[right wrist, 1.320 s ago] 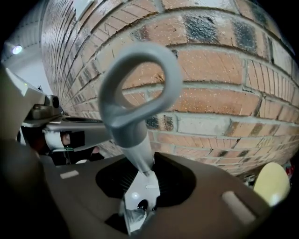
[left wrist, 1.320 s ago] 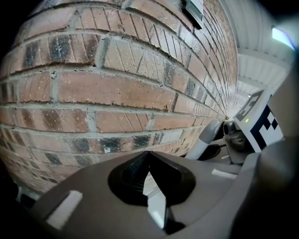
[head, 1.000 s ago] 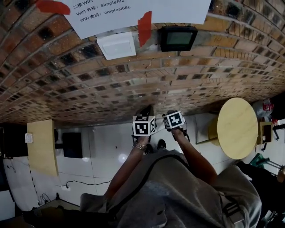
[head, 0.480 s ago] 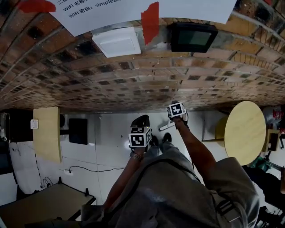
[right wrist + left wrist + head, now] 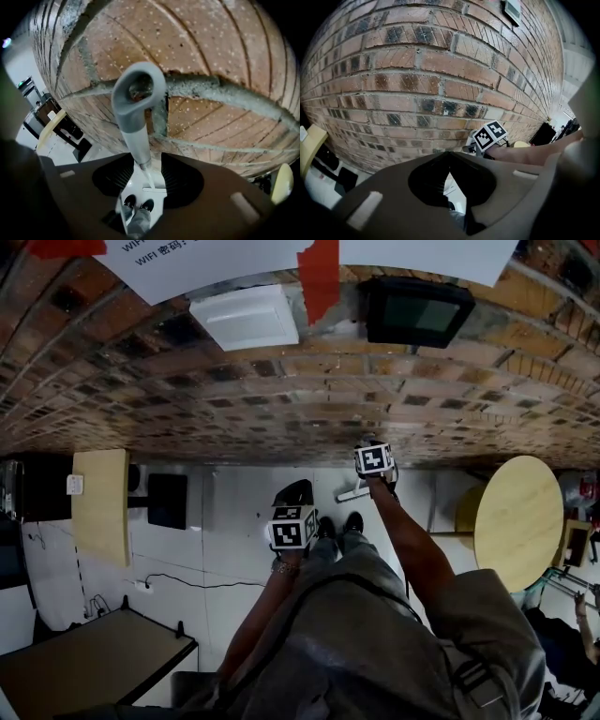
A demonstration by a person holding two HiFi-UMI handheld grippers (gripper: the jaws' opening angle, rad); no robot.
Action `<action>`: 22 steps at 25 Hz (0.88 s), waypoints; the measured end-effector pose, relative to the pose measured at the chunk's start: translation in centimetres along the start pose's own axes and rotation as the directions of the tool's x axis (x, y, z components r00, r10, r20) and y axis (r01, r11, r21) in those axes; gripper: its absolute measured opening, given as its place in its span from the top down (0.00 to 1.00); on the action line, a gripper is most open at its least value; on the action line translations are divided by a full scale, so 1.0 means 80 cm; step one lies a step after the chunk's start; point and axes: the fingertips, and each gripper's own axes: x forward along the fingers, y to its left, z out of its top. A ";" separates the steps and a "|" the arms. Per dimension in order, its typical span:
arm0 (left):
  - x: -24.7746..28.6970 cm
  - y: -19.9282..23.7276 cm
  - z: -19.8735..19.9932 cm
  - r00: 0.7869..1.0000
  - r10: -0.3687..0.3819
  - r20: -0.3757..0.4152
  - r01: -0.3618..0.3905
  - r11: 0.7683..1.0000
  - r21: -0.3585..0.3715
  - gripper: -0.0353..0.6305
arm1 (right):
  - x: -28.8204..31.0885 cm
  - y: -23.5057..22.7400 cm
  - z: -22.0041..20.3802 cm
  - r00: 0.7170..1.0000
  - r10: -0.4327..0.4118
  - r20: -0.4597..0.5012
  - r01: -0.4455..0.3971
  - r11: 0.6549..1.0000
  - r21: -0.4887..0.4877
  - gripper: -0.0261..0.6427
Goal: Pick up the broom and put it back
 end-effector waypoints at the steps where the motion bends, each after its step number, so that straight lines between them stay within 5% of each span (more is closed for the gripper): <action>1: -0.002 0.000 -0.002 1.000 0.004 0.002 -0.004 1.000 -0.004 0.99 | -0.004 0.000 -0.001 1.000 -0.011 0.004 0.011 1.000 0.002 0.70; 8: -0.010 -0.020 -0.039 1.000 0.000 -0.022 0.000 1.000 -0.013 0.99 | -0.050 0.001 -0.031 0.997 -0.050 0.061 0.045 0.996 0.074 0.73; 12: -0.018 -0.044 -0.052 0.999 -0.051 -0.019 0.051 0.999 0.018 0.99 | -0.110 0.026 -0.048 0.989 -0.049 0.139 0.029 0.990 0.137 0.97; 22: -0.103 -0.055 -0.075 0.986 -0.150 0.077 0.144 0.987 0.072 0.99 | -0.245 0.198 -0.075 0.956 0.073 0.283 -0.103 0.990 0.092 0.97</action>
